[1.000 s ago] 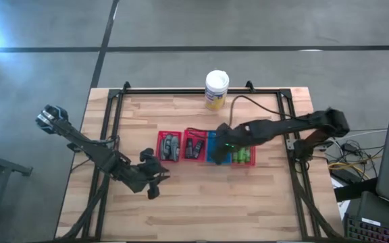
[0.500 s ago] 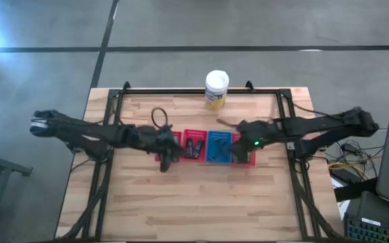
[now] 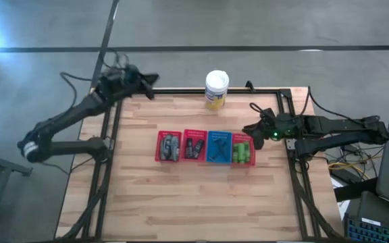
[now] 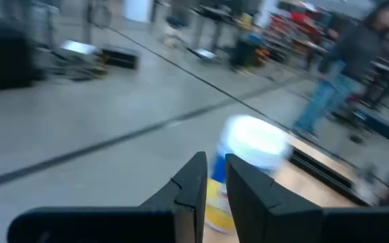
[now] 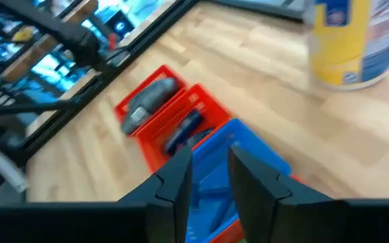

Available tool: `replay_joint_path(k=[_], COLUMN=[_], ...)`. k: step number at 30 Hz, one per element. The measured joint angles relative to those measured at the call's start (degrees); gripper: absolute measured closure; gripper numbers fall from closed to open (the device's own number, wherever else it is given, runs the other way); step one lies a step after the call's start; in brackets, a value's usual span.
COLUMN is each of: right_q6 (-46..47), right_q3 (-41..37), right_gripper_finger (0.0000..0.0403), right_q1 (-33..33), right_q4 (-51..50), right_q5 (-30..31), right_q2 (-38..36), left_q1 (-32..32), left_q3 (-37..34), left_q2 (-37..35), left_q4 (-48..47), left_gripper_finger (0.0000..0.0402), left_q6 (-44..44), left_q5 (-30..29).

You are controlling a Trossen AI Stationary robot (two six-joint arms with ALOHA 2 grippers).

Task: Pick & Place Travel size toiletries
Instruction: Put the blue razor into the blue bin

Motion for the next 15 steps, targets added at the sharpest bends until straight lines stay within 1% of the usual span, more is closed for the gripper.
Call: replay_joint_path(k=[3,6,10,12,14,15], right_q6=[0.58,0.58,0.65,0.67,1.69,3.01], right_q3=[-0.41,-0.38,-0.30,-0.34,-0.39,-0.39], right_gripper_finger=[0.0319,0.0325,0.0332,0.0335,0.0334,0.0332], right_q1=[0.06,0.02,0.04,-0.02,-0.02,0.00], right_q4=[0.21,1.22,5.36,6.28,7.58,7.91], right_q5=[4.35,9.30,14.97,16.96,18.36,18.68], right_q2=[-0.14,0.58,1.41,1.60,2.29,2.40], left_q1=[8.30,14.27,20.87,23.50,24.83,25.10], left_q3=[0.00,0.00,0.00,0.00,-0.03,-0.04], left_q2=[-1.27,-2.24,-2.06,-1.71,-1.67,-1.69], left_q4=[-0.04,0.11,0.89,1.06,-0.08,-0.63], left_gripper_finger=[0.0344,0.0344,0.0344,0.0344,0.0344,0.0344], left_q6=[1.23,4.47,8.69,9.78,7.90,5.33], left_q5=[3.28,3.54,2.77,0.27,-5.33,-7.77])
